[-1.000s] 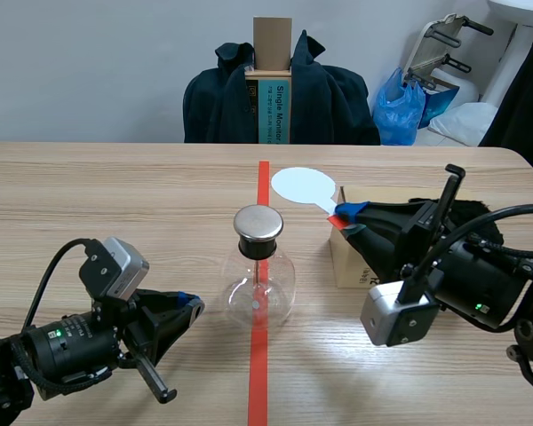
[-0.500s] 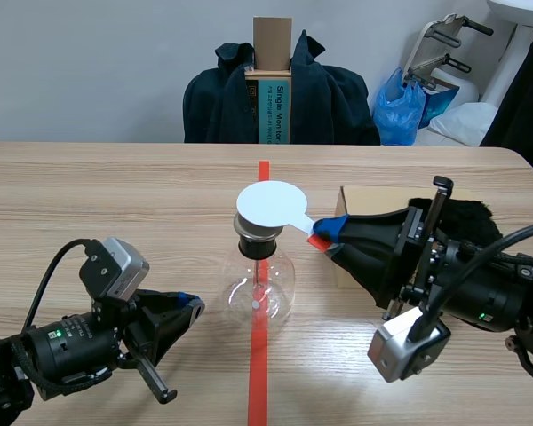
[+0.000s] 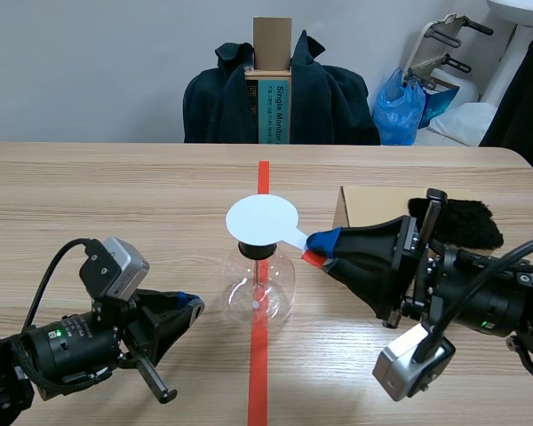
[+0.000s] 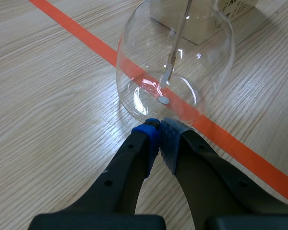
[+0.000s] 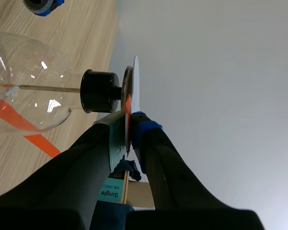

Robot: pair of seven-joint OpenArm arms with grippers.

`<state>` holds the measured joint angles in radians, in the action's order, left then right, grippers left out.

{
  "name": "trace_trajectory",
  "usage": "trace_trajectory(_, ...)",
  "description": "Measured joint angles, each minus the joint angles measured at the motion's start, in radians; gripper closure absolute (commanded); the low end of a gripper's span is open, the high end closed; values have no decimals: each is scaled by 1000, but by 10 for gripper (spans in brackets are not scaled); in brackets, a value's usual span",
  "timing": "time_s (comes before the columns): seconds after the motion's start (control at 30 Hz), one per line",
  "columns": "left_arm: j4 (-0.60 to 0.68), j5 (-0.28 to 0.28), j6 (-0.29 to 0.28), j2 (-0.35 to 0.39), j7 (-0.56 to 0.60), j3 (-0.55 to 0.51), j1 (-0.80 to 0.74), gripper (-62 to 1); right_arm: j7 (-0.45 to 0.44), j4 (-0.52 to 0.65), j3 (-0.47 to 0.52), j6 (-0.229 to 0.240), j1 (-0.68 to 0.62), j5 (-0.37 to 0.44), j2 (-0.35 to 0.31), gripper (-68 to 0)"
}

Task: Do the electroscope experiment.
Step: 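Move the plate toward and away from the electroscope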

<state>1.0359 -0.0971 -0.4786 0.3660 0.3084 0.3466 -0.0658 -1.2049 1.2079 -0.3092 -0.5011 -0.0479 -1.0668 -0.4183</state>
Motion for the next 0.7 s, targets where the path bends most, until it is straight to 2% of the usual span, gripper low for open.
trace_trajectory(0.23,0,0,0,0,0,0,0,-27,1,0,0,0,0,0,0,-8)
trace_trajectory(0.37,0,0,0,0,0,0,0,-27,39,0,0,0,0,0,0,-8)
trace_trajectory(0.7,0,0,0,0,0,0,0,-27,246,0,0,12,-1,1,0,-8)
